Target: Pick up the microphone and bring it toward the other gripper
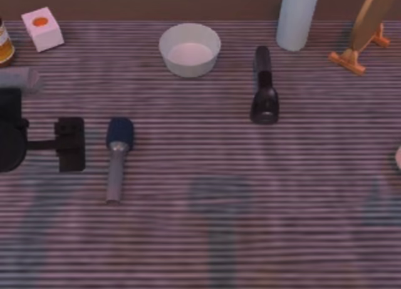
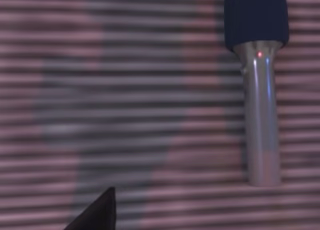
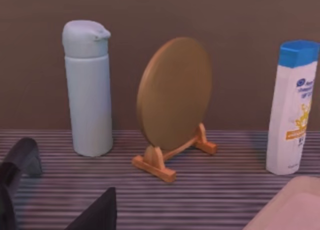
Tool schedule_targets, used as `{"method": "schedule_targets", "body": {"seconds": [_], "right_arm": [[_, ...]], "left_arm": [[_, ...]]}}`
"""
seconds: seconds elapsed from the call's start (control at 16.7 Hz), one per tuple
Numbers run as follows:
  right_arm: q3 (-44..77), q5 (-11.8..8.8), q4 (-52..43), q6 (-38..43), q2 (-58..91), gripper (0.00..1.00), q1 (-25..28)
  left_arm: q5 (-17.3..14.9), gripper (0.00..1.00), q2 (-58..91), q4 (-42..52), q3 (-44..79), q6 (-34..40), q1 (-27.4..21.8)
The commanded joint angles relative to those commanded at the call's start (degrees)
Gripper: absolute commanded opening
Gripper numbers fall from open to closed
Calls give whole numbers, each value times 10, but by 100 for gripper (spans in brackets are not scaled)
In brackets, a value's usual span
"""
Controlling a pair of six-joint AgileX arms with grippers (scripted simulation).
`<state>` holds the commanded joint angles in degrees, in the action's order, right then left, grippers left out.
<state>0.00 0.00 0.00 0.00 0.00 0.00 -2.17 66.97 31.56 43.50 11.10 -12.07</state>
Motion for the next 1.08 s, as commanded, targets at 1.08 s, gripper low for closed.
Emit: {"method": "schedule_targets", "body": {"seconds": [1.08], "right_arm": [[0,0,0,0,0,100,0]], "left_arm": [[-13,100,364,158,241,60,-66]]}}
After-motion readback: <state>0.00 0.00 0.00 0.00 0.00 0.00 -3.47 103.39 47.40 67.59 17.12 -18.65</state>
